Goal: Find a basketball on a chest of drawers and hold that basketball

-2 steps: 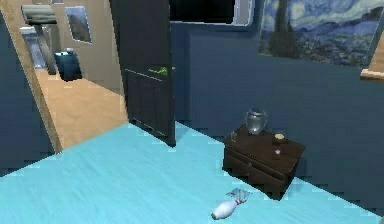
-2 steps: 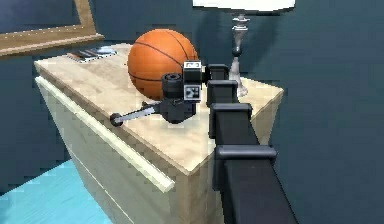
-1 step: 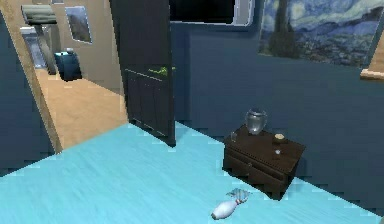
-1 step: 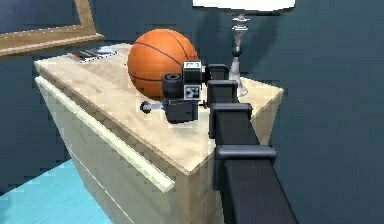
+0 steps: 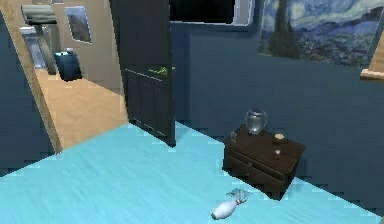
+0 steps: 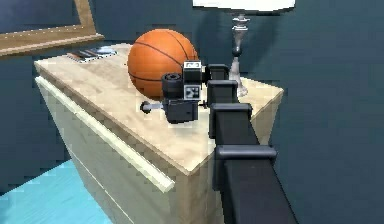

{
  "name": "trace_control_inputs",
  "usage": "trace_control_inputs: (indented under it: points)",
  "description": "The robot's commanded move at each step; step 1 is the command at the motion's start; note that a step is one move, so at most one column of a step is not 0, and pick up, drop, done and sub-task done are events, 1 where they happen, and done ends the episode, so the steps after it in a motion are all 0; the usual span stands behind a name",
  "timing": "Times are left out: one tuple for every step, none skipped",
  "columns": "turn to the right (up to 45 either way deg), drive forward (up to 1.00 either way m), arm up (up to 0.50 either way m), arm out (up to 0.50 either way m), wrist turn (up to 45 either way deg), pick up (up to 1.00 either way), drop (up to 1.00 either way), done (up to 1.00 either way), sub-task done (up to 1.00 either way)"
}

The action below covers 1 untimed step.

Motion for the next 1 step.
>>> trace_control_inputs:
  points:
    - [0.0,0.0,0.0,0.0,0.0,0.0,0.0,1.0,0.0]
